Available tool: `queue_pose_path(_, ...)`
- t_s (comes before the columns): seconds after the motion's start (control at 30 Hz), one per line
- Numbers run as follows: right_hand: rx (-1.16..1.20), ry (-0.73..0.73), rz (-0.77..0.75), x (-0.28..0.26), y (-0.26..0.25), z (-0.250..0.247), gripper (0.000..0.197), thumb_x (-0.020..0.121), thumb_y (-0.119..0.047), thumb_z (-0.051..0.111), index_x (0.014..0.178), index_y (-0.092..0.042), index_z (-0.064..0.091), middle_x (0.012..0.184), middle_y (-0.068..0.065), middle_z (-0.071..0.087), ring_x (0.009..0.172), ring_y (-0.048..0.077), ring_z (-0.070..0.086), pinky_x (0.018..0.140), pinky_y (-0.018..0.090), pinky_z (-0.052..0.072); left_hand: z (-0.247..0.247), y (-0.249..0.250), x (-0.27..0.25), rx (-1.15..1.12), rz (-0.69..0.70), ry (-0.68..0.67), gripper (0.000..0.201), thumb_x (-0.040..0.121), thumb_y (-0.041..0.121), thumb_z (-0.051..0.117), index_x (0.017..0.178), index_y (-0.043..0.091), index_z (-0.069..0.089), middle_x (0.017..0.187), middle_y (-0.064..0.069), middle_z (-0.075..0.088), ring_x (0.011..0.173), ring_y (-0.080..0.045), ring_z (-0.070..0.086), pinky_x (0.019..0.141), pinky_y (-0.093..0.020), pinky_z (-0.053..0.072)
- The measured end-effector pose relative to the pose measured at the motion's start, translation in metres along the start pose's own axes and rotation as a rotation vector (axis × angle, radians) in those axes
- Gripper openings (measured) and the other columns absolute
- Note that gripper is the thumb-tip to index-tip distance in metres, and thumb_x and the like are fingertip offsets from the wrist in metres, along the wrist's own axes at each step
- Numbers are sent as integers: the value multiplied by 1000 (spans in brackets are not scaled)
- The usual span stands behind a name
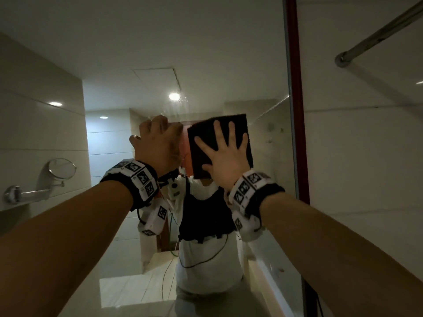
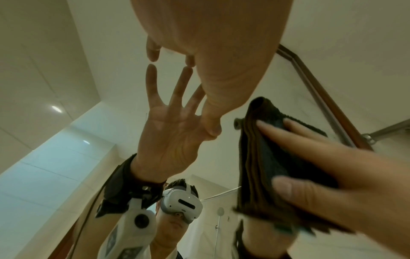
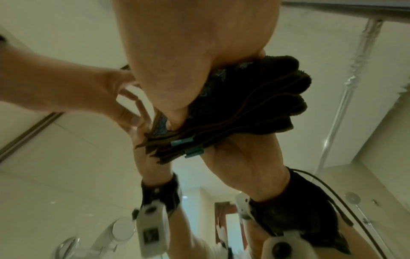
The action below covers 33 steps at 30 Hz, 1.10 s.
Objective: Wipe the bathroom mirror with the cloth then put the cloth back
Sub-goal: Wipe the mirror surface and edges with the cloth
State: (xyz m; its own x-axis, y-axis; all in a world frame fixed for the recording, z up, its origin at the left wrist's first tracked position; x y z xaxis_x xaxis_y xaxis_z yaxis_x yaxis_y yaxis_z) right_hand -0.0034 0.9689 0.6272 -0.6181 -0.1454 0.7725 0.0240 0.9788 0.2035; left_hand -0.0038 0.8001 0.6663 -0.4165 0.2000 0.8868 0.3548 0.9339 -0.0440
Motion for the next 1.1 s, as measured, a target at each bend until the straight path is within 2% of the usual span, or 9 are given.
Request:
queue_pose_path(0.13, 43, 20, 63, 44, 12, -38, 80, 94, -57, 49, 152, -49, -6, 160, 9, -27, 144, 45, -23, 112, 72, -3, 3, -2, 1, 7, -12, 6, 75, 68, 40, 69, 136, 31, 39, 145, -2, 33, 133, -38, 29, 94, -65, 36)
queue_pose_path(0.23, 55, 26, 76, 59, 15, -47, 80, 94, -57, 49, 152, -49, -4, 161, 9, -25, 145, 45, -22, 112, 73, -1, 3, -7, 1, 34, -5, 18, 77, 65, 45, 67, 135, 29, 40, 146, 0, 33, 132, -36, 30, 93, -65, 36)
queue_pose_path(0.53, -80, -12, -84, 1, -11, -4, 84, 92, -59, 52, 152, -48, -6, 160, 10, -27, 144, 46, -24, 112, 73, 2, 1, -11, 2, 80, 44, -37, 85, 62, 41, 75, 138, 31, 39, 146, 0, 33, 133, -37, 29, 96, -65, 35)
queue_pose_path(0.63, -122, -40, -125, -14, -20, 6, 86, 92, -57, 53, 152, -47, -7, 160, 11, -26, 144, 47, -23, 111, 73, 1, -3, -14, 1, 92, 78, -67, 88, 66, 45, 76, 143, 31, 36, 150, 0, 31, 136, -38, 28, 98, -65, 33)
queue_pose_path(0.77, -158, -46, -168, -29, -31, 20, 87, 91, -58, 53, 152, -46, -8, 161, 13, -24, 144, 48, -22, 111, 74, -1, -3, -17, -2, 112, 99, -59, 91, 69, 40, 76, 148, 28, 31, 154, 0, 29, 137, -38, 28, 98, -62, 31)
queue_pose_path(0.93, -149, -30, -168, -20, -30, 17, 86, 91, -60, 52, 151, -48, -9, 161, 11, -26, 144, 47, -24, 111, 73, -1, -7, -19, 1, 125, 102, -5, 92, 67, 42, 76, 146, 26, 32, 152, -5, 28, 136, -37, 28, 100, -64, 30)
queue_pose_path(1.1, -76, 4, -80, 24, -30, -13, 83, 92, -61, 49, 150, -51, -9, 159, 7, -30, 143, 44, -27, 112, 72, -4, -11, -32, 9, 111, 30, -15, 98, 63, 44, 80, 145, 25, 30, 149, -5, 26, 138, -36, 24, 100, -68, 29)
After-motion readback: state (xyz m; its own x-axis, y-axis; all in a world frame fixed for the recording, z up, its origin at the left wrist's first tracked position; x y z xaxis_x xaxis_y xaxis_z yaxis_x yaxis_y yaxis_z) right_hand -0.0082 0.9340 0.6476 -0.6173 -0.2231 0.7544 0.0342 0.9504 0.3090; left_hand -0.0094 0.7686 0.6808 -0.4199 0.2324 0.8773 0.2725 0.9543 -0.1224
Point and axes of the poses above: each hand's wrist, its own x-axis towards the middle knuckle, its own z-axis out of the palm, y = z × x, the point moved 6 cm from there along x, towards the middle knuckle
